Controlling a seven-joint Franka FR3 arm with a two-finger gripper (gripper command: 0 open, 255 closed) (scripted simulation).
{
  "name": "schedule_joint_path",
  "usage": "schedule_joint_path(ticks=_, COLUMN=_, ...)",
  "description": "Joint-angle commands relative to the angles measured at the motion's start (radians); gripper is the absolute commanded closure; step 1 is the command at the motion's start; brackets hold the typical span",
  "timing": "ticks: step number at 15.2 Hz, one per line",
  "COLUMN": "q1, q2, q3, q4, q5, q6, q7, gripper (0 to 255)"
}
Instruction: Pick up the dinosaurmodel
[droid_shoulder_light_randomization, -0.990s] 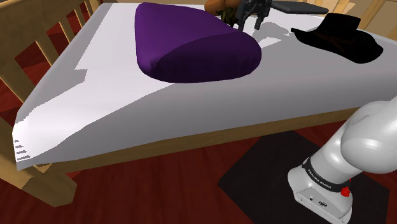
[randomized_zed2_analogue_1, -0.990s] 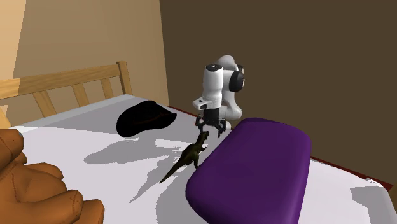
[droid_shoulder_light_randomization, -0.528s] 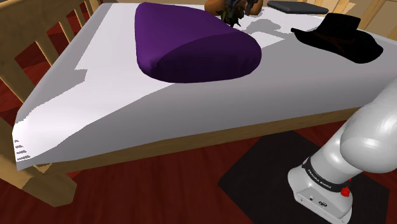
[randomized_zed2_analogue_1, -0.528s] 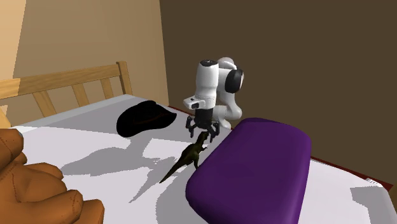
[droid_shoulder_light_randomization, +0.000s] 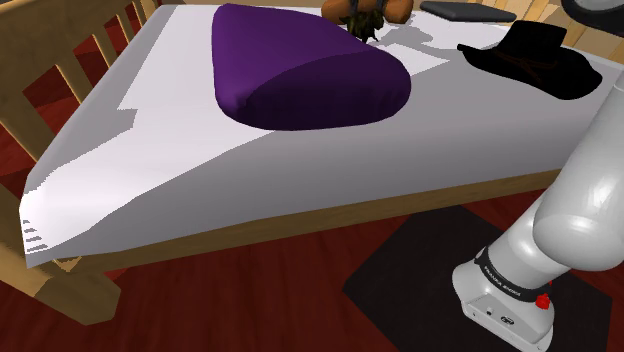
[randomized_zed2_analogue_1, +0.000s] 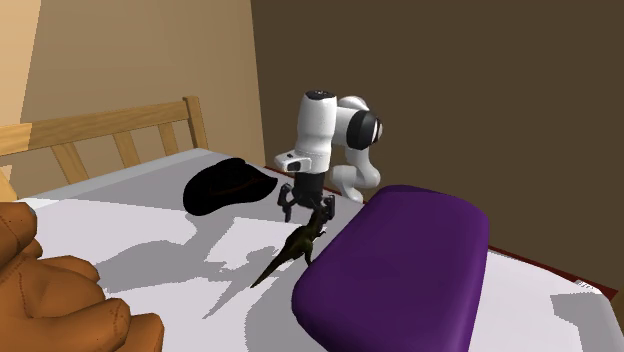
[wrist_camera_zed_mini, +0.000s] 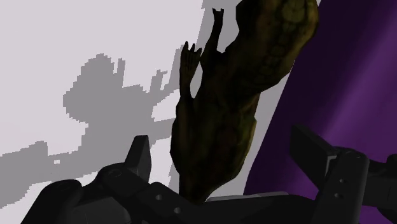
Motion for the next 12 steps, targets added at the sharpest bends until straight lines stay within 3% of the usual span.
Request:
schedule_joint_path(ticks=1, q1=0.002, q2=-0.007, q3=0.000, q4=-0.037, q5=-0.002, q6=0.031, q7=0.003, gripper=0)
schedule_joint_path(ticks=6, q1=0.004, q2=-0.024, q3=0.001, q4=-0.110, q5=-0.006, q6=0.087, q7=0.008, gripper=0)
schedule_joint_path(ticks=7, q1=0.004, q2=-0.024, q3=0.001, q4=-0.109, q5=-0.006, q6=0.087, q7=0.008, gripper=255)
schedule_joint_path(ticks=12, q1=0.003, q2=-0.023, q3=0.001, q4=-0.107, q5=-0.005, q6=0.086, q7=0.007, gripper=255)
